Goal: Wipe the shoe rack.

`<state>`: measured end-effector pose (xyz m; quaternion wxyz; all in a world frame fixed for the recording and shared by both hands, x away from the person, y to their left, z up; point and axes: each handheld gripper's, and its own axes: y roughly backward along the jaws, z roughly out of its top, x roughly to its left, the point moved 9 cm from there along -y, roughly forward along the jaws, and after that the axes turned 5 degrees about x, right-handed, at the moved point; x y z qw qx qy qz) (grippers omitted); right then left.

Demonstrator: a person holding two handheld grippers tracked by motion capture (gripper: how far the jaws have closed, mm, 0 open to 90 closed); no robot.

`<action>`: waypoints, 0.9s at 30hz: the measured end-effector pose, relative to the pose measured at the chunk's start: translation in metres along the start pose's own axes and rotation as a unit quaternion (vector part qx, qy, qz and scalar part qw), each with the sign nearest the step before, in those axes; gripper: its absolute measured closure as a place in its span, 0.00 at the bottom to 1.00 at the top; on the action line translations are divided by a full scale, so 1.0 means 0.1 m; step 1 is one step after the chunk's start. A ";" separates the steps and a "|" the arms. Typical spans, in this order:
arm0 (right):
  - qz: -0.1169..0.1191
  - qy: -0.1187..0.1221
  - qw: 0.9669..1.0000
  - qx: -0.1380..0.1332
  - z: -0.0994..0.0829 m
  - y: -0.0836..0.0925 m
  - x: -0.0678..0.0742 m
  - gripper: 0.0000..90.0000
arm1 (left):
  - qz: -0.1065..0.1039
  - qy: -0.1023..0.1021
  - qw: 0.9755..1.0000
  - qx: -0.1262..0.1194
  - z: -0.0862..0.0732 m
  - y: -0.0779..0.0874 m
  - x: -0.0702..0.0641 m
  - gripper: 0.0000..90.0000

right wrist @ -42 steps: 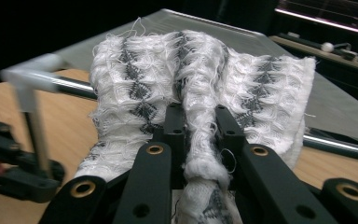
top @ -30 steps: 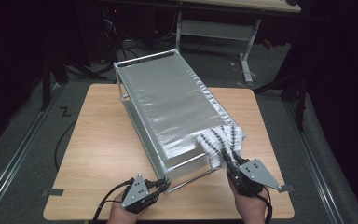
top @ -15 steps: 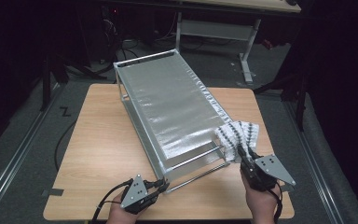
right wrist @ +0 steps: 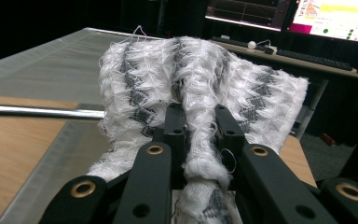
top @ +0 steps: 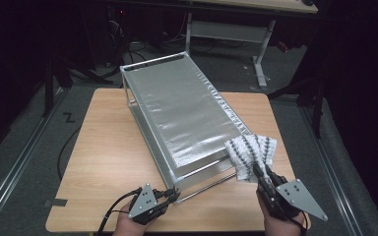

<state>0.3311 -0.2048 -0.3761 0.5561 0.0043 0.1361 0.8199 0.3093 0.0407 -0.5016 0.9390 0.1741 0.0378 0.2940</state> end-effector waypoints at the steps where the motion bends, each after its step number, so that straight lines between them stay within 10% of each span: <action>1: 0.002 0.001 1.000 0.002 -0.02 0.04 0.02 0.88 | -0.001 0.000 1.000 0.000 0.00 0.00 0.00 0.90; 8: 0.016 0.003 1.000 0.024 -0.23 0.15 0.16 0.88 | -0.002 -0.001 1.000 -0.001 0.01 -0.02 -0.01 0.90; 27: 0.076 0.004 0.988 0.135 -0.92 -0.28 0.44 0.88 | -0.002 -0.003 1.000 0.000 0.01 -0.02 -0.01 0.90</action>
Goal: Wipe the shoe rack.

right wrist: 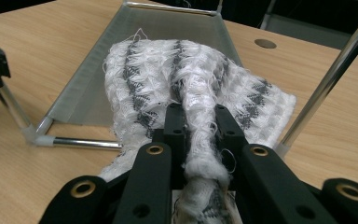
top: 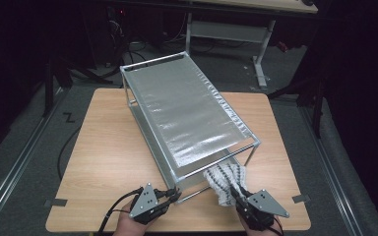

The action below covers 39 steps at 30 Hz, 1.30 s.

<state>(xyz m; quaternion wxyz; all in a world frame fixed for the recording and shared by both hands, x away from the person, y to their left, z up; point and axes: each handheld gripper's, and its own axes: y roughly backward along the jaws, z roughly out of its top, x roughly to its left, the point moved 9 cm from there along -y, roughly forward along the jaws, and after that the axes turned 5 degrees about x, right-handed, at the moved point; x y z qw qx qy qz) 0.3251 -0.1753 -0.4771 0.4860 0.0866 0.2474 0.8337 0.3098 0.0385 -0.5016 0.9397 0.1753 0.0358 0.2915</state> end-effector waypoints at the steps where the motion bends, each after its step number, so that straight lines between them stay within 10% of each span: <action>1: 0.002 -0.005 1.000 -0.002 0.02 -0.02 -0.02 0.88 | 0.000 0.000 1.000 0.000 0.00 0.00 0.00 0.90; 15: 0.017 -0.003 0.999 -0.041 0.53 -0.26 0.00 0.88 | 0.001 -0.006 1.000 0.003 -0.01 0.01 0.02 0.90; 27: -0.064 -0.060 0.994 -0.071 0.53 -0.01 -0.67 0.88 | 0.006 -0.004 1.000 0.002 -0.01 0.02 0.01 0.90; 39: -0.083 -0.058 0.992 -0.075 0.59 -0.03 -0.79 0.88 | 0.006 -0.003 1.000 0.000 -0.02 0.03 0.02 0.90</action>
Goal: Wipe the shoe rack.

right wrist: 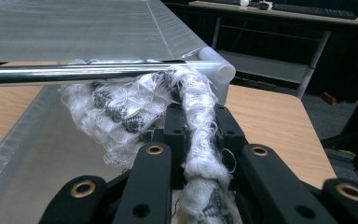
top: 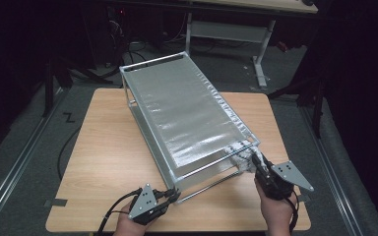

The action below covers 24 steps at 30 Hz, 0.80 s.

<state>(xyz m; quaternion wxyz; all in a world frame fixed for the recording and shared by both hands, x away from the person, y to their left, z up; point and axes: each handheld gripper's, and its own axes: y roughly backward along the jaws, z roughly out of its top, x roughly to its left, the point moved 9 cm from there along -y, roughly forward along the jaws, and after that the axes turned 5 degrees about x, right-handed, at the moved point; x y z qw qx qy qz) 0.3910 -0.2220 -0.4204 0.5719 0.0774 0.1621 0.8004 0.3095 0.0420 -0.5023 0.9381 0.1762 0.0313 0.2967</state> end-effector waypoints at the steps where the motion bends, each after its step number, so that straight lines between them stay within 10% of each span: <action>1: -0.003 0.001 1.000 0.001 0.00 -0.02 -0.02 0.88 | 0.000 -0.001 1.000 0.000 0.00 0.00 0.00 0.90; 13: 0.015 0.017 1.000 -0.004 0.01 0.02 0.16 0.88 | -0.002 -0.005 1.000 0.001 0.00 0.00 0.00 0.90; 24: 0.080 0.056 0.995 -0.015 0.05 0.18 0.70 0.88 | -0.003 -0.005 1.000 0.000 0.00 0.00 0.00 0.89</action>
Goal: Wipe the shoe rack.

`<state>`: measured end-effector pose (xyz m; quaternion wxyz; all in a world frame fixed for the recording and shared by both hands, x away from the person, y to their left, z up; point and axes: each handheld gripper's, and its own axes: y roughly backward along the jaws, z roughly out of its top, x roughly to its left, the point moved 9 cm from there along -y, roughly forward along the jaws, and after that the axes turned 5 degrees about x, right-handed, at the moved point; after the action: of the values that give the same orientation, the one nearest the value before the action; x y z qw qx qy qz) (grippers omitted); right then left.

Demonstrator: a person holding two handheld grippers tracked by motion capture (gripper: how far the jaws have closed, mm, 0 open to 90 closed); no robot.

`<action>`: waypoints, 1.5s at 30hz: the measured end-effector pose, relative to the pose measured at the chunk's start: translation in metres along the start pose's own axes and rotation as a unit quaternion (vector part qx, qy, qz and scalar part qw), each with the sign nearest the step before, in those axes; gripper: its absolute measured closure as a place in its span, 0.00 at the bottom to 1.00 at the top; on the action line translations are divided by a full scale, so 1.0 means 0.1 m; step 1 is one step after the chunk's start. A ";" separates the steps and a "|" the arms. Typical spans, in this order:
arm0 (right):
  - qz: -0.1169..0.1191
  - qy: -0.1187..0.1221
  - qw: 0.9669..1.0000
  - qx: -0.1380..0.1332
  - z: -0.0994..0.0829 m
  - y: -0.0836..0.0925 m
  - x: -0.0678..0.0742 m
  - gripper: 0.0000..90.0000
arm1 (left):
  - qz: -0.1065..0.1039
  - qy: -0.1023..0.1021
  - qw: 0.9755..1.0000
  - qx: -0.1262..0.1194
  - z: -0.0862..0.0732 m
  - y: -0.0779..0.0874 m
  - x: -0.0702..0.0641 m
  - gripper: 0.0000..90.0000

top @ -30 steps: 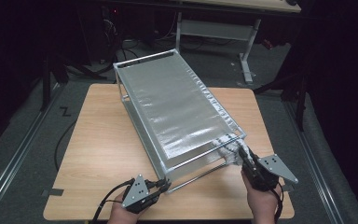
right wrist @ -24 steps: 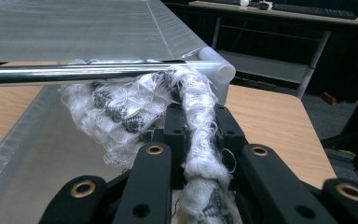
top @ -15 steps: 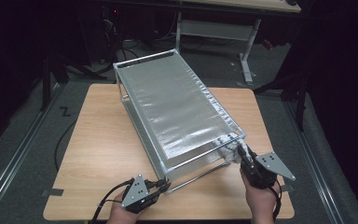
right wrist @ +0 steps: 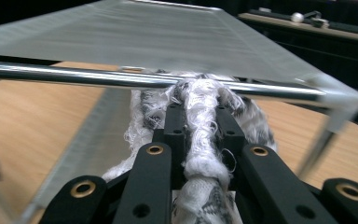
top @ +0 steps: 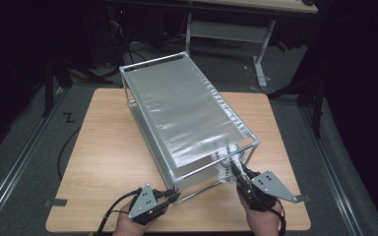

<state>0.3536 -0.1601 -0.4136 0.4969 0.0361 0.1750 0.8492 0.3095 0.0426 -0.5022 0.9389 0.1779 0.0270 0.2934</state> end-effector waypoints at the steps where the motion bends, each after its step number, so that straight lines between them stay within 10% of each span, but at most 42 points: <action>1: 0.008 0.003 1.000 -0.002 0.01 0.01 0.07 0.88 | 0.000 0.000 1.000 0.000 0.00 0.00 0.00 0.90; 20: 0.126 0.079 0.989 -0.017 0.14 0.06 1.11 0.88 | 0.000 0.000 1.000 -0.001 0.00 -0.01 0.00 0.90; 34: 0.122 0.082 0.989 -0.018 0.16 0.06 1.13 0.88 | 0.000 0.000 1.000 -0.001 0.00 -0.01 0.00 0.90; 45: 0.078 0.058 0.995 -0.014 0.12 0.00 0.75 0.88 | 0.000 0.002 1.000 0.000 0.00 0.00 0.00 0.90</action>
<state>0.3183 -0.0928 -0.4109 0.4189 -0.0066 0.1880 0.8883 0.3097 0.0423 -0.5022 0.9388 0.1770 0.0288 0.2940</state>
